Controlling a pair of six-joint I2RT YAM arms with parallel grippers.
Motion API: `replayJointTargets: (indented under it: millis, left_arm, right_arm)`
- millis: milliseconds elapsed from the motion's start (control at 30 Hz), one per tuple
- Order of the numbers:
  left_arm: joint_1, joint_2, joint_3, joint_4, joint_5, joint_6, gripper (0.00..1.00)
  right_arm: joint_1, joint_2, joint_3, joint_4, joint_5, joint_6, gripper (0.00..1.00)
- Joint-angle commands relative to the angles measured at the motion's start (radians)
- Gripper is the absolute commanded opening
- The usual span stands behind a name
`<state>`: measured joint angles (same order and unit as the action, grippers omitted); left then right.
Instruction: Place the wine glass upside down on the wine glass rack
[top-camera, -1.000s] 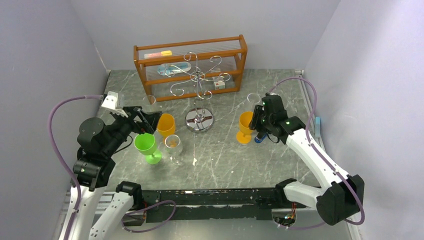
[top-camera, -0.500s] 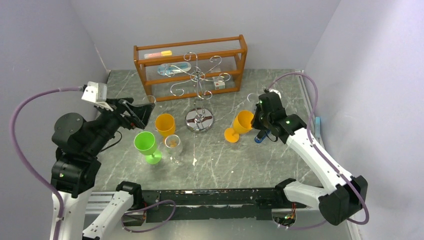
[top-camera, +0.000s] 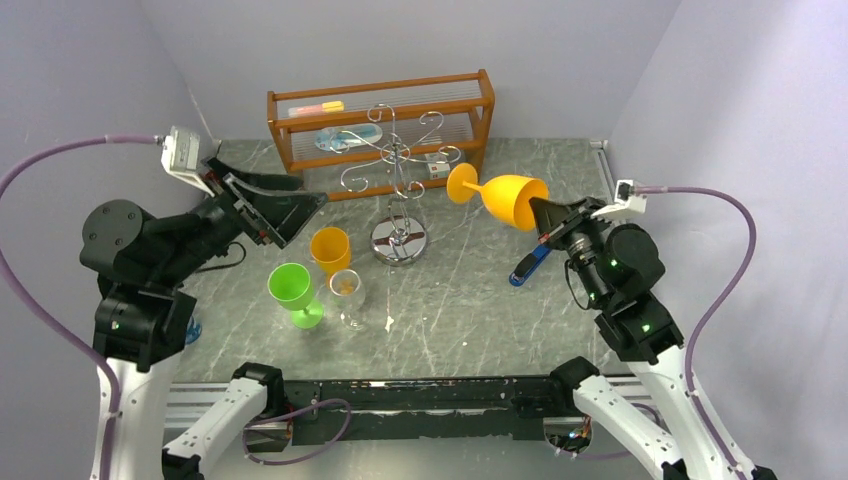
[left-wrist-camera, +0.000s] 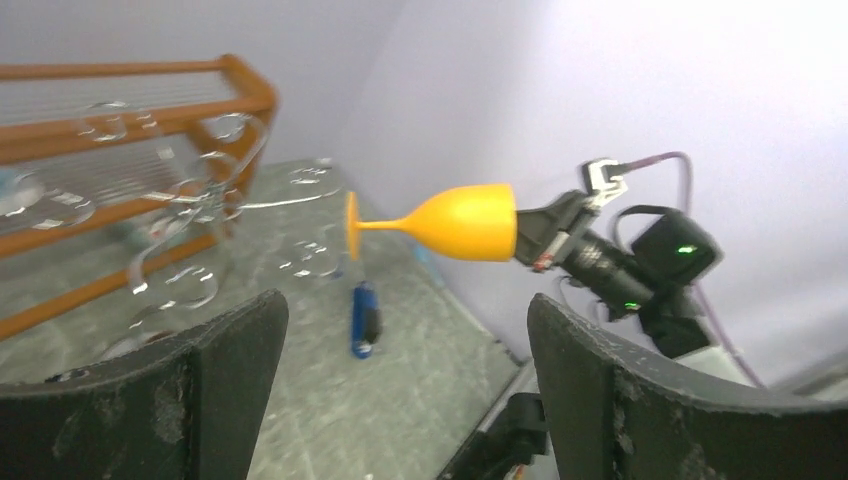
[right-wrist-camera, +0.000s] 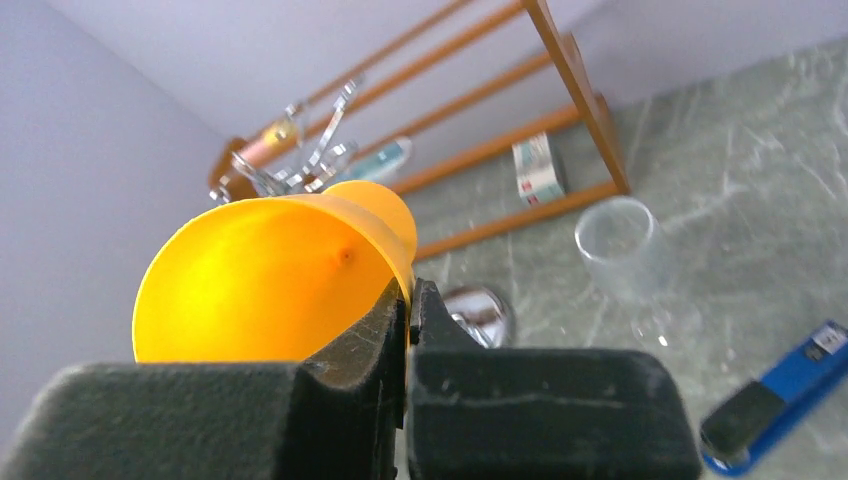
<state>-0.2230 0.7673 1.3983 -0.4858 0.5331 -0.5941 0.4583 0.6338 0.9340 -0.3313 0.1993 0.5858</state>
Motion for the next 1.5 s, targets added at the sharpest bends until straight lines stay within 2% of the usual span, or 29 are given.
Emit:
replayJointTargets:
  millis: [0, 100, 300, 433, 600, 667, 800, 900, 1233, 1400, 1467]
  left_arm:
    - [0.010, 0.077, -0.010, 0.292, 0.240, -0.221, 0.93]
    - [0.010, 0.140, -0.043, 0.455, 0.283, -0.335, 0.93]
    - [0.000, 0.196, -0.060, 0.625, 0.211, -0.459, 0.97]
    - [-0.089, 0.232, -0.103, 0.715, 0.106, -0.517, 0.97]
    - [-0.399, 0.357, -0.049, 0.691, -0.076, -0.404, 0.97]
    - [-0.463, 0.400, -0.036, 0.709, -0.121, -0.391, 0.97]
    - [-0.529, 0.424, -0.078, 0.887, -0.208, -0.405, 0.97]
    - [-0.581, 0.443, -0.082, 0.917, -0.291, -0.389, 0.95]
    - [-0.737, 0.569, -0.084, 1.175, -0.471, -0.323, 0.95]
    - [-0.760, 0.596, -0.069, 1.177, -0.591, -0.304, 0.92]
    - [-0.764, 0.604, -0.074, 1.197, -0.616, -0.322, 0.88]
  right_arm:
    - [0.005, -0.040, -0.055, 0.313, 0.044, 0.028, 0.00]
    - [0.005, -0.067, -0.091, 0.456, 0.052, 0.058, 0.00]
    - [0.005, -0.079, -0.132, 0.643, 0.048, 0.133, 0.00]
    - [0.005, -0.069, -0.154, 0.753, 0.006, 0.188, 0.00]
    - [0.005, -0.037, -0.178, 0.850, -0.038, 0.282, 0.00]
    - [0.005, -0.027, -0.186, 0.878, -0.050, 0.307, 0.00]
    - [0.005, -0.018, -0.185, 0.891, -0.071, 0.337, 0.00]
    - [0.005, -0.014, -0.186, 0.896, -0.094, 0.359, 0.00]
    - [0.005, -0.050, -0.249, 0.930, -0.090, 0.424, 0.00]
    - [0.005, -0.048, -0.263, 0.959, -0.120, 0.439, 0.00]
    - [0.005, -0.044, -0.270, 0.972, -0.133, 0.447, 0.00]
